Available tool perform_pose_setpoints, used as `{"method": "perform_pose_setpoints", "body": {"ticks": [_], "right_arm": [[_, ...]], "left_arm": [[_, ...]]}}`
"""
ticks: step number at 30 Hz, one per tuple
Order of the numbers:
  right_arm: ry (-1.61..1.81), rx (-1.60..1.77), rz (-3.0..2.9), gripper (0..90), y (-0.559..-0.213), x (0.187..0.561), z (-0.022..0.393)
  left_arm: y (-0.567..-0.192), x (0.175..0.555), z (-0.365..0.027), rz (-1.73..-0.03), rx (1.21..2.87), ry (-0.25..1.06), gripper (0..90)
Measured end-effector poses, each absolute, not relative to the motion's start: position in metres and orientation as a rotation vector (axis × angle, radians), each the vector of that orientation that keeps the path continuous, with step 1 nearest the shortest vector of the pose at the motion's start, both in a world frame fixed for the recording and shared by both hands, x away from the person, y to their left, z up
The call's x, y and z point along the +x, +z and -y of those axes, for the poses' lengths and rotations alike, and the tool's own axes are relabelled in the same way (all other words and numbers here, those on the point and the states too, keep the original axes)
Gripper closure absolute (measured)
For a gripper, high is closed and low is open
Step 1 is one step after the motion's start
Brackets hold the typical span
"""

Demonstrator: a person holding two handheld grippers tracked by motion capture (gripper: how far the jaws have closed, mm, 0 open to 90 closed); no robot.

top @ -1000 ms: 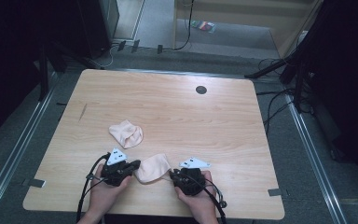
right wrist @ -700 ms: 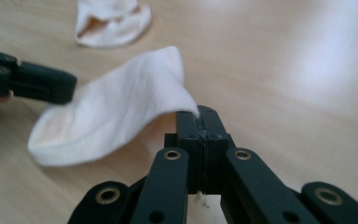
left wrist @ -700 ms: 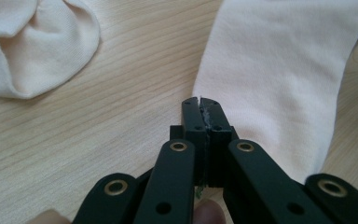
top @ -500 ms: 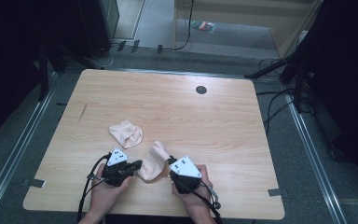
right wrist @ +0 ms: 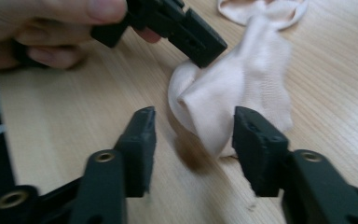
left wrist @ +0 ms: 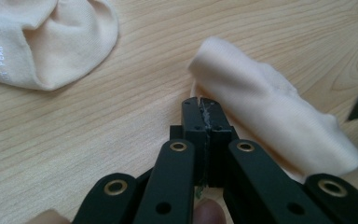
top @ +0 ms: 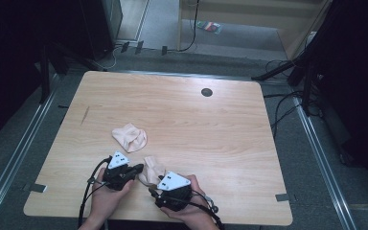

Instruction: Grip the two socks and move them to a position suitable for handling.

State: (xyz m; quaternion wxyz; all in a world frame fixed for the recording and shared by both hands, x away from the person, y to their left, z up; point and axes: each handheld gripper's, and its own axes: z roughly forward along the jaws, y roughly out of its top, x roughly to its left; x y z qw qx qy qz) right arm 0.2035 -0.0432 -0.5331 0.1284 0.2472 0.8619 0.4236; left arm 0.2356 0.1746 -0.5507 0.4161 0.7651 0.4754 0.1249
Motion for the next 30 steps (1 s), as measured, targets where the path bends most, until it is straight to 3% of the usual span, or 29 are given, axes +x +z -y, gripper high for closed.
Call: {"method": "perform_pose_setpoints", "body": {"ticks": [4, 8, 14, 18, 20, 22, 26, 30], "right_arm": [[1.348, 0.778, -2.485, 48.1, -0.522, 0.209, 0.061], [1.428, 1.08, -2.332, 67.1, -0.517, 0.235, 0.078], [1.407, 1.18, -2.383, 67.1, -0.534, 0.252, 0.064], [1.347, 1.238, -2.402, 58.8, -0.543, 0.255, 0.051], [1.287, 1.265, -2.409, 61.1, -0.548, 0.256, 0.047], [1.285, 1.271, -2.422, 65.6, -0.55, 0.256, 0.046], [1.303, 1.255, -2.417, 86.1, -0.546, 0.252, 0.047], [1.301, 1.233, -2.399, 88.5, -0.541, 0.248, 0.05]], "left_arm": [[-0.551, 0.236, -0.175, -1.193, 1.927, 0.318, 90.0], [-0.551, 0.236, -0.174, -1.189, 1.932, 0.321, 90.0], [-0.552, 0.235, -0.174, -1.189, 1.932, 0.328, 90.0], [-0.552, 0.235, -0.173, -1.182, 1.936, 0.326, 90.0], [-0.552, 0.235, -0.173, -1.183, 1.934, 0.326, 90.0], [-0.552, 0.235, -0.173, -1.182, 1.934, 0.326, 90.0], [-0.552, 0.235, -0.173, -1.181, 1.937, 0.328, 90.0], [-0.552, 0.235, -0.173, -1.179, 1.937, 0.326, 90.0]]}}
